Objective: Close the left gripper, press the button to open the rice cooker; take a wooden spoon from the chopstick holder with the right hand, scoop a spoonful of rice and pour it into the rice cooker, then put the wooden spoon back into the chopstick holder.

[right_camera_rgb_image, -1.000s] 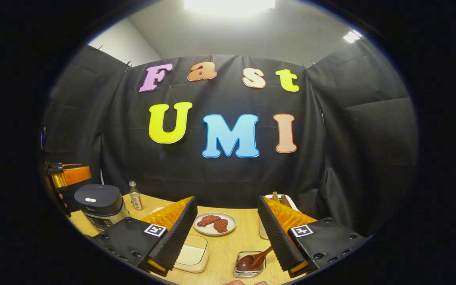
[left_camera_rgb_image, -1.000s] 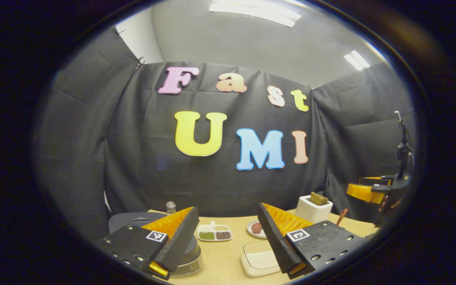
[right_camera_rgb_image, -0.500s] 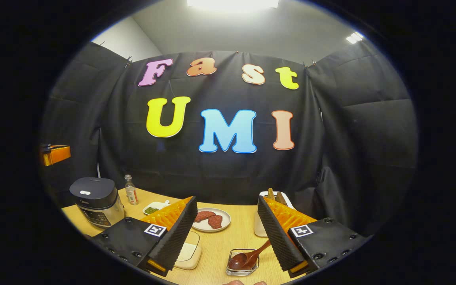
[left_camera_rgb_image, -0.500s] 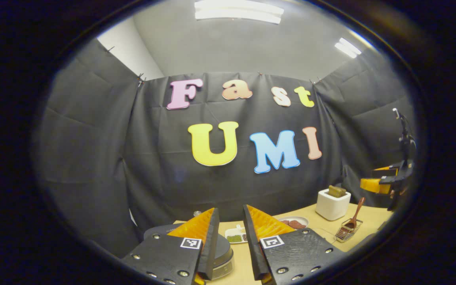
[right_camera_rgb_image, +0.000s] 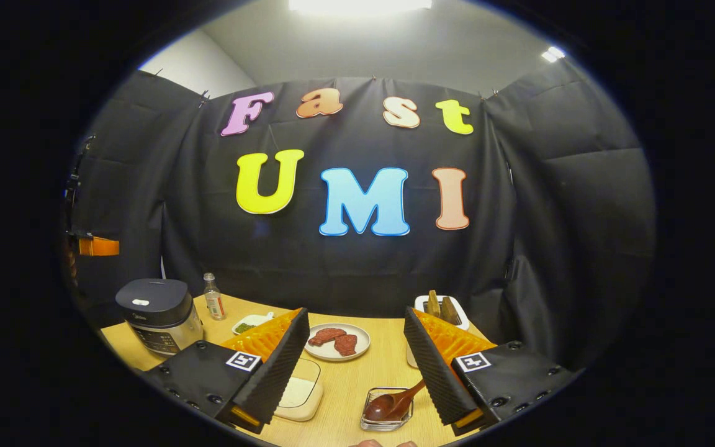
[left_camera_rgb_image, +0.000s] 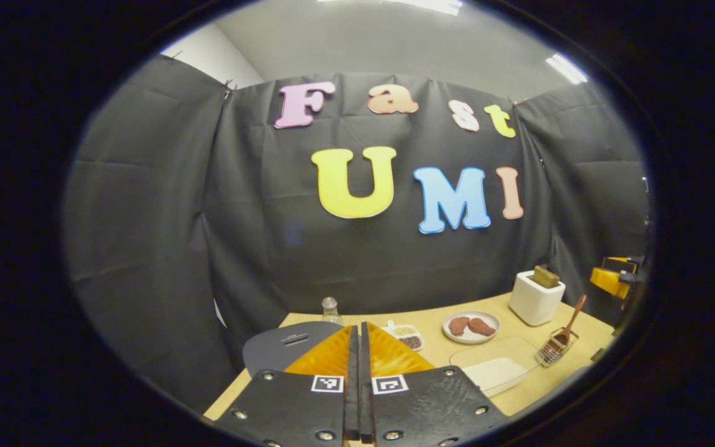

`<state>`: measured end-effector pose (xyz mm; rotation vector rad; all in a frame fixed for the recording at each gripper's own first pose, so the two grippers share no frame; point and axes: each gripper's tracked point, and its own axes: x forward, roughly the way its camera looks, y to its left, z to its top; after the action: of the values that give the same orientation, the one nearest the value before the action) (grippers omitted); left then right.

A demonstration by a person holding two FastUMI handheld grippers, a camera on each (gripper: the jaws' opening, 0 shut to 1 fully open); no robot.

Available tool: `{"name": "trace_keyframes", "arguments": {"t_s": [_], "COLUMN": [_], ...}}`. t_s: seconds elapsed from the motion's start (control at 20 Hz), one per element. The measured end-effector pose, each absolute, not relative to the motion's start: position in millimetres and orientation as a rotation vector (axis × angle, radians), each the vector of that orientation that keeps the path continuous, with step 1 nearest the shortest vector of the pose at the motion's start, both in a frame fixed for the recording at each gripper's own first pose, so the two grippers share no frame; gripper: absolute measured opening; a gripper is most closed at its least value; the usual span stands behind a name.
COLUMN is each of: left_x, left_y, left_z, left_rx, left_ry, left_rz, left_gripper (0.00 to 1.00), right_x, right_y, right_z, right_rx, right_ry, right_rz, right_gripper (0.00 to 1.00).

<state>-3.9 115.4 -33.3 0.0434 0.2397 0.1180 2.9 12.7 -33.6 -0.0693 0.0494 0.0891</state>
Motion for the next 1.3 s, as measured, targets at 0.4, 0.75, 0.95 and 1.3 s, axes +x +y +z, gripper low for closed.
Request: {"name": "trace_keyframes", "arguments": {"t_s": [0.4,0.75,0.95,1.3], "left_x": [19,26,26,22], "left_y": [126,145,155,160], "left_z": [-80,-133,-160,-178], "left_rx": [0.001,-0.063,-0.096,-0.089], "left_ry": [0.387,0.553,0.631,0.695], "left_rz": [0.052,0.079,0.097,0.107], "left_gripper": [0.0,0.01,0.01,0.01], "right_x": [-6,-2,-2,0], "right_y": [3,-7,-15,-24], "right_z": [-17,-34,-39,-50], "right_rx": [-0.049,-0.021,-0.018,-0.011], "right_ry": [-0.038,-0.003,-0.001,0.019], "right_rz": [0.083,0.085,0.07,0.056], "right_gripper": [0.98,0.97,0.97,0.97]}}
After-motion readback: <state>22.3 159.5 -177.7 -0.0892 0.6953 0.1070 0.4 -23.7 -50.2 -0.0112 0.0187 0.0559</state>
